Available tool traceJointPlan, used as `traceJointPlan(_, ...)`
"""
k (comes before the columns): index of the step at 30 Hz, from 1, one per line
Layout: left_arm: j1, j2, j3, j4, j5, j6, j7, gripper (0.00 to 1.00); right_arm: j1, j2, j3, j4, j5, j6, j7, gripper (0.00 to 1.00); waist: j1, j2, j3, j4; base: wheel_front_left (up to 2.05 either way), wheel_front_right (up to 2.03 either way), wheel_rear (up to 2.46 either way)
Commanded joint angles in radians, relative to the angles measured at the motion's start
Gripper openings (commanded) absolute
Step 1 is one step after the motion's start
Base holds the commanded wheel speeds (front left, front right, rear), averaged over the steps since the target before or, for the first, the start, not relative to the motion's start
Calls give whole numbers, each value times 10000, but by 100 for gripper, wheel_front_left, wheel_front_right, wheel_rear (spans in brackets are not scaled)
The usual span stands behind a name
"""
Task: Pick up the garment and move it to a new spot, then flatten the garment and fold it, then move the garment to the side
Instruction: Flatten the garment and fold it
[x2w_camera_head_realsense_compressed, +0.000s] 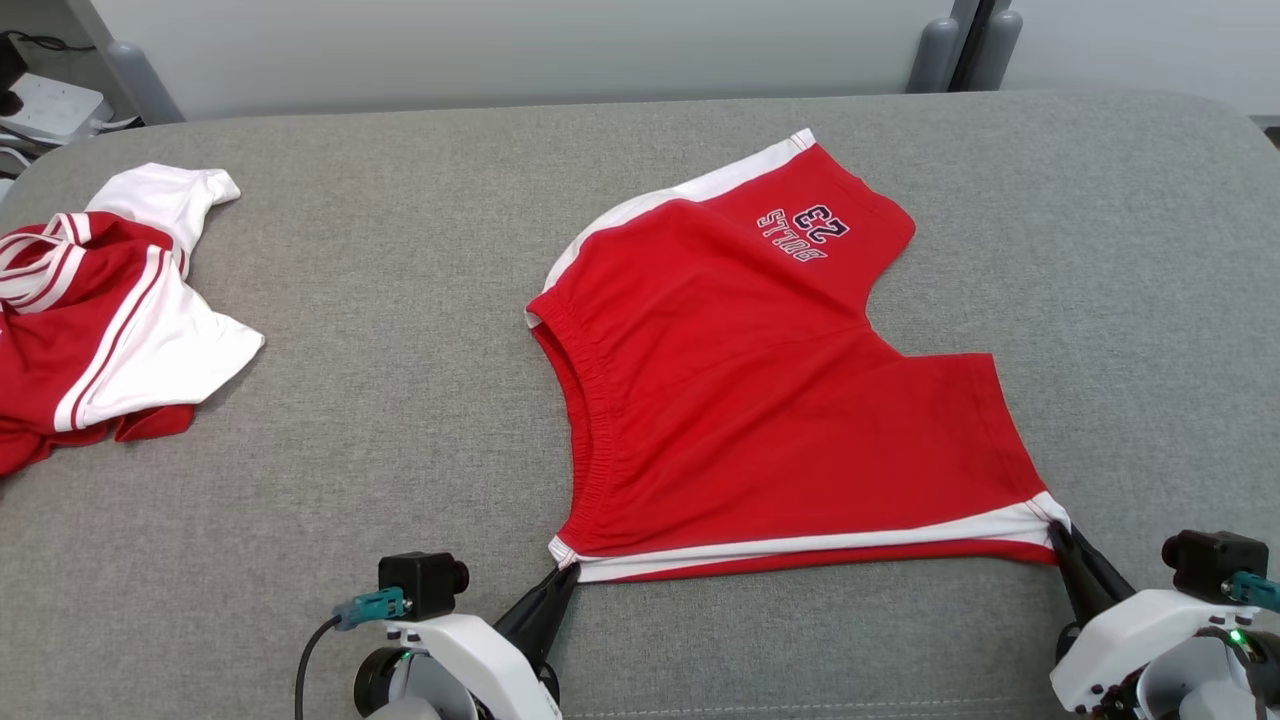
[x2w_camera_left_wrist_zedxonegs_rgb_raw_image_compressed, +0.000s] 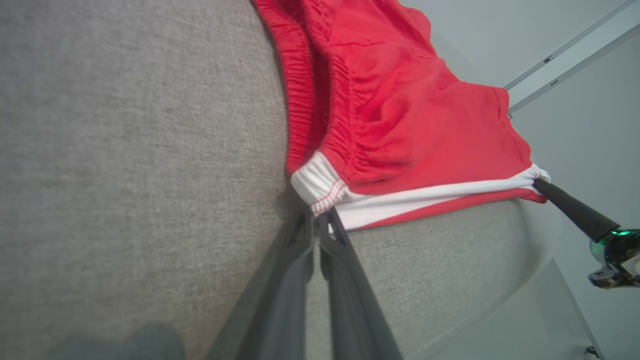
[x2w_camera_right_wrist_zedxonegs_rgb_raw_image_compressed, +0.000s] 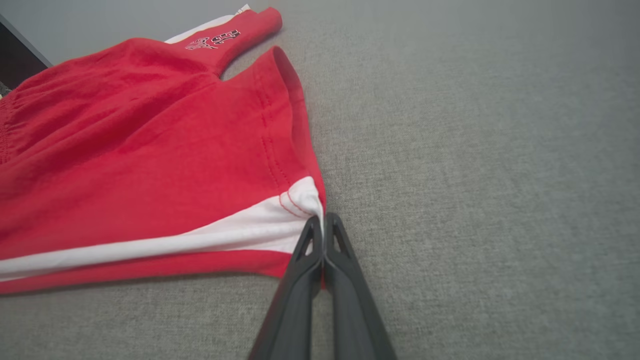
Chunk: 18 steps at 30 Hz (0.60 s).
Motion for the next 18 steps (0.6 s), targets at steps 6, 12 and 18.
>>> traceJointPlan(6, 119, 390, 517, -635, -330, 461, 74, 56, 255, -273, -400, 40, -130, -40, 155, 100, 0, 0, -75, 64, 0, 0, 0)
traceJointPlan(12, 234, 801, 955, -1321, -43, 1627, -62, 100, 139, 1, -1553, 311, -705, -40, -244, 100, 0, 0, -353, 70, 0, 0, 0)
traceJointPlan(18, 1441, 1125, 2770, -2799, 774, 3241, -144, 100, 256, 758, -2709, -24, -1709, -40, -564, 100, 0, 0, -916, 40, 0, 0, 0)
